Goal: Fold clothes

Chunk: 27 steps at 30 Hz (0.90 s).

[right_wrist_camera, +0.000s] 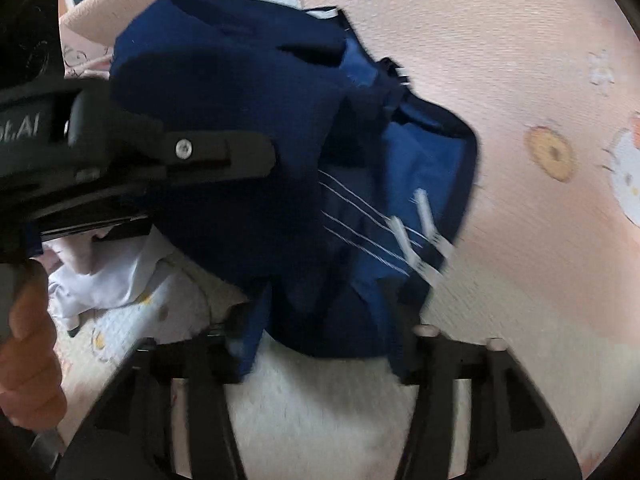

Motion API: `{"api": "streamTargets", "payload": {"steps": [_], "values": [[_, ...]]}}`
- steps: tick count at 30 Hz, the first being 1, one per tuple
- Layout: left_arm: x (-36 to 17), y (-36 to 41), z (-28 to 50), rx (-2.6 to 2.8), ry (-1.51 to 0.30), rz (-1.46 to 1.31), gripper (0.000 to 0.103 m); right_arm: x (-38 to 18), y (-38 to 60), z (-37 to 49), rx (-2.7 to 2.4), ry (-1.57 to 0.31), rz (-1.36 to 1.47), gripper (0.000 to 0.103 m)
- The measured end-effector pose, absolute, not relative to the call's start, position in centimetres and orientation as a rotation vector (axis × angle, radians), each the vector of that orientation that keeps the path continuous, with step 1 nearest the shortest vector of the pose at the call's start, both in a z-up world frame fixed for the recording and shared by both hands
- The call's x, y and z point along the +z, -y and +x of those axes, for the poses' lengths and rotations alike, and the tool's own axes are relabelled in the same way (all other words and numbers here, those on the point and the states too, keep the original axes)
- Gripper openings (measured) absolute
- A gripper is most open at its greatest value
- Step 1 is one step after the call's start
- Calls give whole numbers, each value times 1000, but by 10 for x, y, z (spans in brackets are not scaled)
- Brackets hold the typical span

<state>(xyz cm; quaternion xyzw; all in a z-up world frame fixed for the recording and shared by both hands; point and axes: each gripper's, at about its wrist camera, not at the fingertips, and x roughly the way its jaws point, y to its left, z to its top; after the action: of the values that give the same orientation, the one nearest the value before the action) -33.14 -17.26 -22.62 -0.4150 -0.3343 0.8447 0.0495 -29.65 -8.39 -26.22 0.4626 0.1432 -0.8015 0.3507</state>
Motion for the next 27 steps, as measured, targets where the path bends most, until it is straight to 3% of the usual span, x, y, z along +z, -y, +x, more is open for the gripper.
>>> {"api": "streamTargets", "payload": {"steps": [2,5,10,14,21,27], "values": [[-223,165,-334,2572,994,-1254,9,-260,81,-298,-2076,-330,1195,4],[-204,145,-330,2585,891,-1208,7,-242,64,-293,-2127,-283,1172,2],[-163,89,-302,2614,653,-1157,7,-178,9,-263,-2203,-221,1114,2],[-143,48,-263,2531,685,-1147,6,-126,-43,-215,-2258,-213,1068,2],[-143,-31,-172,2391,644,-1234,6,-85,-115,-116,-2332,-208,1079,2],[-110,-29,-90,2329,613,-1216,6,-55,-154,-68,-2392,-79,1055,2]]}}
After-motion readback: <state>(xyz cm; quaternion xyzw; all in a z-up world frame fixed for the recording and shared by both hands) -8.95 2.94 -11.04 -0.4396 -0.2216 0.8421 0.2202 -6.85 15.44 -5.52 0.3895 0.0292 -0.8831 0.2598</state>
